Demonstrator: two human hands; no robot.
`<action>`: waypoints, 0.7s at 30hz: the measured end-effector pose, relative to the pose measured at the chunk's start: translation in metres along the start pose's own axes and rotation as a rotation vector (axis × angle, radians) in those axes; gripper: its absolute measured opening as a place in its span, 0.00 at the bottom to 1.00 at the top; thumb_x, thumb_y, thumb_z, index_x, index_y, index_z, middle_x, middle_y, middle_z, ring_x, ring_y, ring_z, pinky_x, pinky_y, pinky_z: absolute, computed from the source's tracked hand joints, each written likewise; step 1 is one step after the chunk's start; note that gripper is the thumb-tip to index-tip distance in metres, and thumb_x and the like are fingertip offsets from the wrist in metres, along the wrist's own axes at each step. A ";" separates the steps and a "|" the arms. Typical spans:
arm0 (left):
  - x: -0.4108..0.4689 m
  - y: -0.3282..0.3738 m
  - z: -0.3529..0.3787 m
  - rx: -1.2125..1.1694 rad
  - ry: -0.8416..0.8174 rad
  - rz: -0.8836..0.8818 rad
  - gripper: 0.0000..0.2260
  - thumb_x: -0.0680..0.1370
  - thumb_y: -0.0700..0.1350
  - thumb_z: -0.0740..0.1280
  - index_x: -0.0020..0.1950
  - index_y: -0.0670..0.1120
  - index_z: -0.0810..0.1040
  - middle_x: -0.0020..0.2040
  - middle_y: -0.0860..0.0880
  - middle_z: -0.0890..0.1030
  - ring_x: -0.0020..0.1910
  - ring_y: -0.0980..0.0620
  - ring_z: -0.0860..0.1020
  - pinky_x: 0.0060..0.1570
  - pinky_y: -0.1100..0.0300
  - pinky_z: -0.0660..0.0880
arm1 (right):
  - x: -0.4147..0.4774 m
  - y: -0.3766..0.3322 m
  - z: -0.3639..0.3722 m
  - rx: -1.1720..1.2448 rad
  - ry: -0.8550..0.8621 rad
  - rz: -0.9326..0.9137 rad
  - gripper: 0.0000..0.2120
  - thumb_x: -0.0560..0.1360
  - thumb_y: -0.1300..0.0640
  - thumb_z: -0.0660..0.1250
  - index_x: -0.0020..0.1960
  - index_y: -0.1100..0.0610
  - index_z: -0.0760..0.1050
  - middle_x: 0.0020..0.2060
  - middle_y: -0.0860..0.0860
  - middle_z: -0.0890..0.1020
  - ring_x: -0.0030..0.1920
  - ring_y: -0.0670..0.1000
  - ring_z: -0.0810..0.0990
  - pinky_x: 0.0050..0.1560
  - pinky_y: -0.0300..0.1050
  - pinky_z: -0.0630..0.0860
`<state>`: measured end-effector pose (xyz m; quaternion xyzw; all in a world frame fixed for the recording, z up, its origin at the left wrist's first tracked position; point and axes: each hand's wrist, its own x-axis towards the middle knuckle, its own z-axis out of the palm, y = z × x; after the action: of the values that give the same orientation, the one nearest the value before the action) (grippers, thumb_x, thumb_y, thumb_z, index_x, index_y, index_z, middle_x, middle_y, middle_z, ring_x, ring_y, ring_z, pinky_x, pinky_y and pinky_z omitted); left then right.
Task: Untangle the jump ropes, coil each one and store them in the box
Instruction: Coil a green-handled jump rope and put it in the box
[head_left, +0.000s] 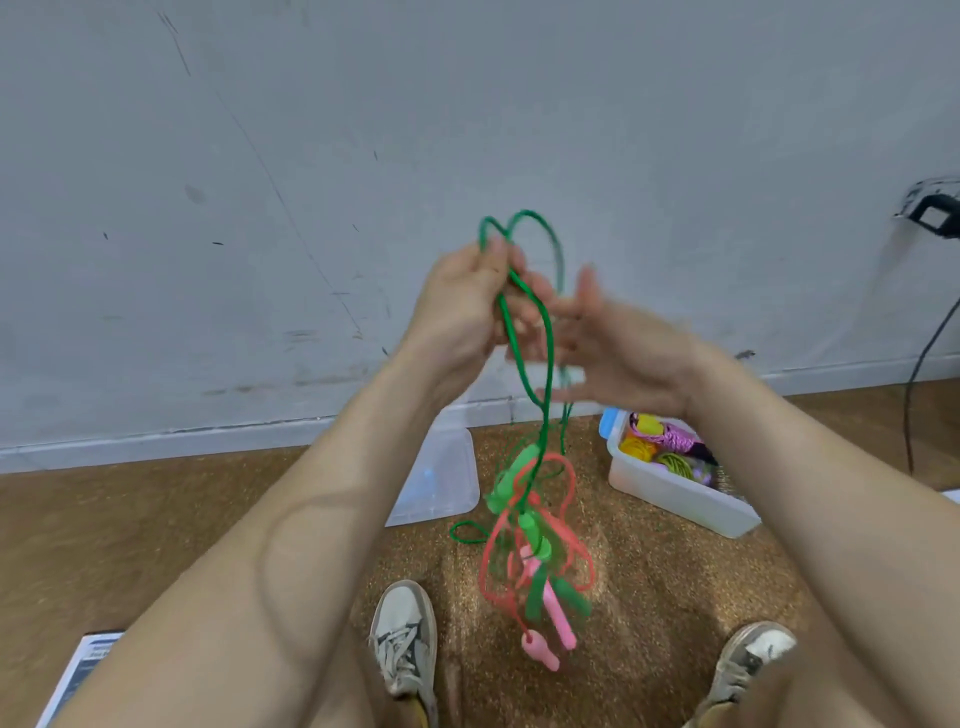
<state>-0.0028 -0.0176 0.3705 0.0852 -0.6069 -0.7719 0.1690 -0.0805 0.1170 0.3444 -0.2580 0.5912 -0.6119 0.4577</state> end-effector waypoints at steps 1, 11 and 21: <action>0.005 0.007 -0.004 -0.142 0.083 0.018 0.14 0.84 0.45 0.51 0.41 0.44 0.68 0.27 0.49 0.79 0.21 0.56 0.71 0.23 0.67 0.68 | 0.000 0.011 0.006 -0.192 -0.137 0.051 0.19 0.76 0.45 0.64 0.62 0.55 0.74 0.51 0.51 0.83 0.56 0.47 0.80 0.57 0.41 0.76; 0.009 0.048 -0.053 -0.544 0.399 0.187 0.14 0.85 0.46 0.51 0.42 0.45 0.68 0.30 0.46 0.79 0.23 0.54 0.73 0.25 0.67 0.69 | 0.015 0.049 -0.003 -0.904 -0.011 0.117 0.05 0.77 0.59 0.68 0.52 0.54 0.80 0.40 0.46 0.83 0.38 0.44 0.78 0.40 0.39 0.73; 0.001 0.056 -0.038 -0.613 0.171 0.131 0.13 0.84 0.46 0.53 0.42 0.46 0.68 0.34 0.46 0.81 0.22 0.58 0.71 0.22 0.70 0.67 | 0.024 0.033 0.022 -0.574 0.099 0.020 0.13 0.73 0.71 0.60 0.52 0.58 0.76 0.36 0.57 0.78 0.32 0.54 0.77 0.36 0.43 0.74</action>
<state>0.0183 -0.0644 0.4155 0.0555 -0.3341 -0.8962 0.2867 -0.0637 0.0889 0.3107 -0.3410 0.7645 -0.4267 0.3424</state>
